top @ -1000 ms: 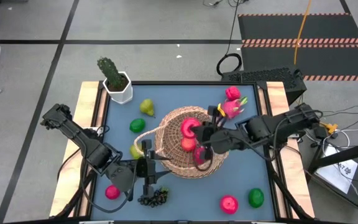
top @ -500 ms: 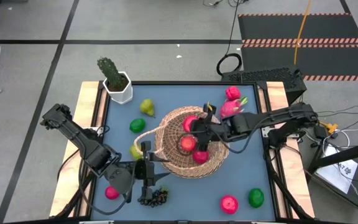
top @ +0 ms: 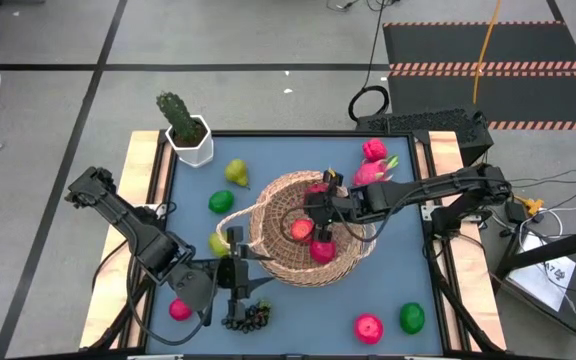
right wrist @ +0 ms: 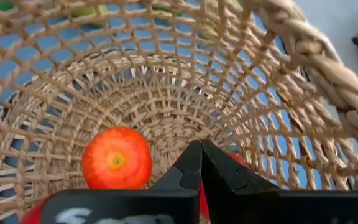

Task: Build produce basket
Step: Put the left red apple into the brown basket

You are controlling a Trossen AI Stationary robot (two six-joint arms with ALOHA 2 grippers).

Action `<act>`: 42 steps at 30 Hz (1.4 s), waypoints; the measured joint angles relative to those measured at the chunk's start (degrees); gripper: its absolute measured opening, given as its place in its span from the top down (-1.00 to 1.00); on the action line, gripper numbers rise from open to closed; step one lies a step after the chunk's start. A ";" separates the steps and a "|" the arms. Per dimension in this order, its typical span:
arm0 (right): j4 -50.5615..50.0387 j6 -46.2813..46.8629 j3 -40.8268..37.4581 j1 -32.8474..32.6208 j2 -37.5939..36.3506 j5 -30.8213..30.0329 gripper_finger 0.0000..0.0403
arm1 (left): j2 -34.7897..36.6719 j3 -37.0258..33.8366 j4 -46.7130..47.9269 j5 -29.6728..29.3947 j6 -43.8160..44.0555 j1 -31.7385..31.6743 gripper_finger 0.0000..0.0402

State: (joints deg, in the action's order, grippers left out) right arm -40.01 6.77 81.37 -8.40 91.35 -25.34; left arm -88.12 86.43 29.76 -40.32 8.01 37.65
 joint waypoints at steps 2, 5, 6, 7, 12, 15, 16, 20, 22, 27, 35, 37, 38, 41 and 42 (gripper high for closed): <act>0.07 -0.04 0.11 -0.91 -0.90 0.02 1.00 | -0.01 0.00 0.01 0.00 0.00 0.00 0.08; 2.50 -0.14 0.36 -2.62 -3.11 0.15 1.00 | 0.00 0.00 0.06 -0.01 -0.02 0.00 0.08; 2.60 -0.14 0.36 -3.30 -4.14 0.15 1.00 | 0.00 0.00 0.08 0.00 -0.02 0.00 0.08; 2.74 -0.22 0.36 -4.06 -5.14 0.15 1.00 | 0.00 0.00 0.07 -0.02 -0.01 0.00 0.08; 2.98 0.25 0.37 -8.79 -10.96 0.04 1.00 | 0.00 0.00 0.14 -0.02 0.02 0.00 0.08; 2.97 1.59 0.38 -12.66 -14.35 -0.21 1.00 | 0.00 0.00 0.88 -0.03 0.66 0.33 0.08; 2.99 1.89 0.38 -14.01 -15.28 -0.34 1.00 | 0.00 0.00 1.50 -0.03 0.82 0.40 0.08; 3.10 1.67 0.14 -20.68 -18.27 -5.43 1.00 | 0.00 0.00 5.54 -0.03 3.34 1.35 0.08; 2.89 1.16 -0.52 -23.79 -19.49 -8.37 1.00 | 0.00 0.00 8.13 -0.06 5.59 2.24 0.08; 3.08 2.67 -3.02 -31.13 -23.12 -15.84 0.99 | 0.00 0.00 16.80 0.68 18.25 5.31 0.08; 5.23 8.79 -11.79 -39.74 -28.34 -22.90 0.73 | 0.00 0.00 26.12 4.44 40.59 10.59 0.08; 8.31 9.02 -14.52 -40.83 -29.32 -22.72 0.67 | 0.00 0.00 26.51 4.48 43.59 11.49 0.08; 9.82 9.02 -15.73 -41.38 -29.77 -22.70 0.64 | 0.00 0.00 26.69 4.41 44.57 11.83 0.08; 14.85 9.10 -18.93 -43.28 -30.92 -22.69 0.57 | 0.00 0.00 26.91 4.27 45.94 12.55 0.08; 16.38 9.53 -19.77 -44.01 -31.13 -22.68 0.55 | 0.00 0.00 27.20 4.08 46.13 12.75 0.08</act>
State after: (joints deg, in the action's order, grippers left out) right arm -23.63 16.30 61.60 -52.41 60.22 -48.03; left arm -88.12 86.43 56.95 -36.24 54.14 50.40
